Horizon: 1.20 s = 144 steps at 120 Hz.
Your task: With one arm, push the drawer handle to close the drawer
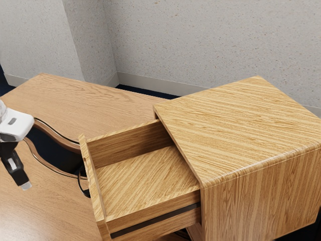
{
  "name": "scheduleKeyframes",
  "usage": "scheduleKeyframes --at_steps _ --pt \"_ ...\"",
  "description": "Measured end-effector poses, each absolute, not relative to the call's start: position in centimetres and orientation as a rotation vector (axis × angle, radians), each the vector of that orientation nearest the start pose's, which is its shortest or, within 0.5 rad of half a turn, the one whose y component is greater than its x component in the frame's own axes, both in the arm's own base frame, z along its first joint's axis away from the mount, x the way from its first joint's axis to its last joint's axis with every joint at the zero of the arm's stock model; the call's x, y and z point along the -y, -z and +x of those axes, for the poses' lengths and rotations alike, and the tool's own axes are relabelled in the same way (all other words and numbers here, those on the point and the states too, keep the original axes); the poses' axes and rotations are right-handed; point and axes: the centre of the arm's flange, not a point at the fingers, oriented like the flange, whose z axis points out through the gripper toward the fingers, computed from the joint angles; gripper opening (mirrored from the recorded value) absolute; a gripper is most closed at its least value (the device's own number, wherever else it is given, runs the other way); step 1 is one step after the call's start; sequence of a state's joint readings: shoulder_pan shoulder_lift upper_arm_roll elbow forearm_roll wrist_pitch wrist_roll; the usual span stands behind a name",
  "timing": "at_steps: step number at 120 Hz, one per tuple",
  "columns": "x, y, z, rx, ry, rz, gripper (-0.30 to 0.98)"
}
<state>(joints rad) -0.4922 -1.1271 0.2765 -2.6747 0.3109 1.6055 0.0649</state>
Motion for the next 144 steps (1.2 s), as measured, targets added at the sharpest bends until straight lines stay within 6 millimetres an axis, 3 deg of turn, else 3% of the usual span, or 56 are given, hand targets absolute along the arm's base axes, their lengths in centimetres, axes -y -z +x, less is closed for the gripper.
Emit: scheduleKeyframes --at_steps 28,46,59,70,97,121,144 --pt "9.5 -53.1 20.8 -0.855 0.124 -2.931 0.23" --pt "11.2 -53.0 20.5 -0.865 0.114 -2.972 0.14" --pt "11.9 -52.9 21.6 -0.856 0.104 -2.992 0.08" --pt "11.5 -52.9 24.0 -0.824 0.089 -3.022 0.04" --pt "11.6 -52.1 27.7 -0.788 0.086 -3.027 0.0" --pt "13.0 -51.5 30.6 -0.79 0.088 -3.021 -0.01" --pt "15.8 -51.7 33.3 -0.82 0.11 -3.013 -0.02"
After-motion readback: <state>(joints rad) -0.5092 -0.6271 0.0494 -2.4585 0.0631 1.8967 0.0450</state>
